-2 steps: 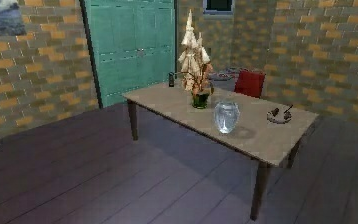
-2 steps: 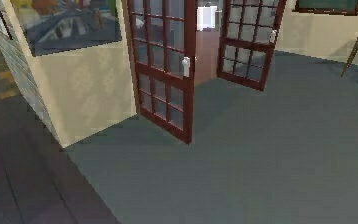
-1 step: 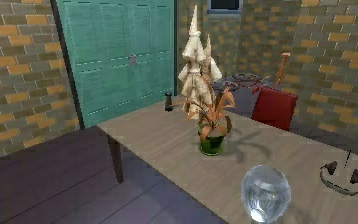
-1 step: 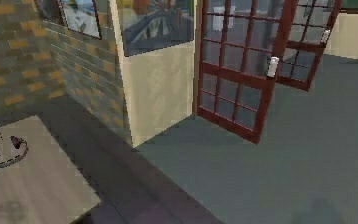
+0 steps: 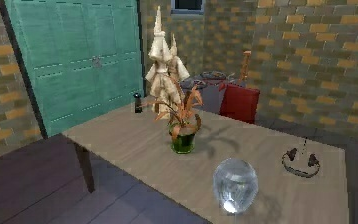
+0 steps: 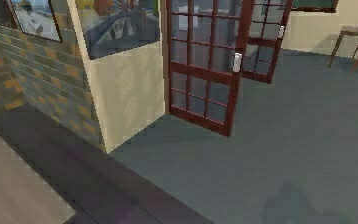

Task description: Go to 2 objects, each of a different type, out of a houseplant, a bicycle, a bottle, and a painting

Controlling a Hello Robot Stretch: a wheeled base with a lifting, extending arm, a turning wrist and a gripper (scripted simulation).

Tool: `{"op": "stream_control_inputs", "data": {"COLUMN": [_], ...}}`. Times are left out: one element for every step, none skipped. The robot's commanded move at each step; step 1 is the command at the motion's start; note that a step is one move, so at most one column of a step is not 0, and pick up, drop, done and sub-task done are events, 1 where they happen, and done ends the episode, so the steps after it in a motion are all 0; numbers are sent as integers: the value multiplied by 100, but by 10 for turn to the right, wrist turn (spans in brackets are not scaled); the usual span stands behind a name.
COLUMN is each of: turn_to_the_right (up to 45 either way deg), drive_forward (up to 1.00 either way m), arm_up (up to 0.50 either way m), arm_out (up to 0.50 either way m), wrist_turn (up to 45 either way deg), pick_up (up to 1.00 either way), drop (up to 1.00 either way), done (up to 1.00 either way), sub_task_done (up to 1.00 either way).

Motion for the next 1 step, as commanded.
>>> {"op": "stream_control_inputs", "data": {"turn_to_the_right": [0], "drive_forward": [0], "arm_up": [0], "arm_out": [0], "wrist_turn": [0], "pick_up": [0], "drop": [0], "done": [100], "sub_task_done": [0]}}
